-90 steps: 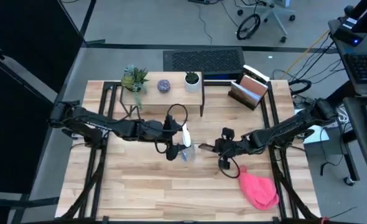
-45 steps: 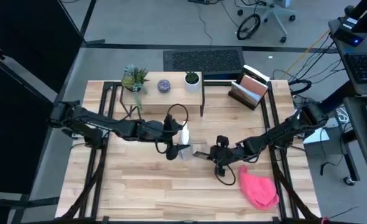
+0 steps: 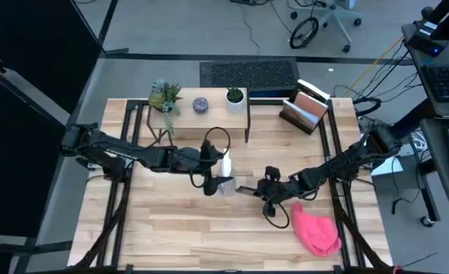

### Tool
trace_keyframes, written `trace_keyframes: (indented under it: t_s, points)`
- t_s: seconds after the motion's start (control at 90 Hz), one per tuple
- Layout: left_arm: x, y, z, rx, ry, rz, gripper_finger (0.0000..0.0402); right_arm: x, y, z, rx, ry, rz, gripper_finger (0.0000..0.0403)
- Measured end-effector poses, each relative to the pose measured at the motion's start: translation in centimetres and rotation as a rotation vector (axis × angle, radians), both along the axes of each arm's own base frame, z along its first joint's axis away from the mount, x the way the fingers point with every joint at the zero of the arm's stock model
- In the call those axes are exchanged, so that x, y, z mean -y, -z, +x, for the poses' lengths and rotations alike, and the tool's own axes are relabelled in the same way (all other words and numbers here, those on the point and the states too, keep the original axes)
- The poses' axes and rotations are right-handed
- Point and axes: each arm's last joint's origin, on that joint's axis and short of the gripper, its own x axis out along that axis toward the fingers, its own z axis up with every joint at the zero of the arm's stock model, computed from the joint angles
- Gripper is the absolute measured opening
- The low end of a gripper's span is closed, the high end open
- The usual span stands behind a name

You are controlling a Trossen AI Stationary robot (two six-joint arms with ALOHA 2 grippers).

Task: Apply microfiber cloth
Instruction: Spray the black cellphone with the transparent cleaning spray bottle

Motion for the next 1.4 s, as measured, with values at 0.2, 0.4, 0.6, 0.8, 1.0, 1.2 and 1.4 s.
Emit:
trace_keyframes:
  t_s: [0.2, 0.4, 0.6, 0.8, 1.0, 1.2, 1.4]
  points:
    - [-0.1, -0.4, 0.0, 0.037, -0.042, 0.043, 0.0375, 0.1, 0.0, 0.0, 0.005, 0.008, -0.022, 0.0008]
    - [-0.1, -1.0, 0.2, 0.093, -0.037, 0.089, 0.0375, 0.1, 0.0, 0.0, 0.005, 0.001, -0.032, 0.0008]
    - [0.1, -1.1, 0.2, 0.099, -0.029, 0.089, 0.0375, 0.3, 0.0, 0.1, 0.005, 0.001, -0.039, 0.0009]
    - [0.3, -1.3, 0.2, 0.122, -0.013, 0.111, 0.0375, 0.5, -0.5, 0.4, 0.055, 0.014, -0.092, 0.0009]
    - [0.4, -1.4, 0.2, 0.124, 0.013, 0.125, 0.0375, 1.2, -2.1, 0.5, 0.101, 0.012, -0.113, 0.0009]
    - [0.5, -1.4, 0.2, 0.124, 0.033, 0.125, 0.0375, 2.3, -4.7, -0.7, 0.16, 0.118, -0.247, 0.0009]
    - [0.5, -1.3, 0.2, 0.12, 0.033, 0.12, 0.0375, 4.1, -7.6, -1.4, 0.272, 0.227, -0.37, 0.0009]
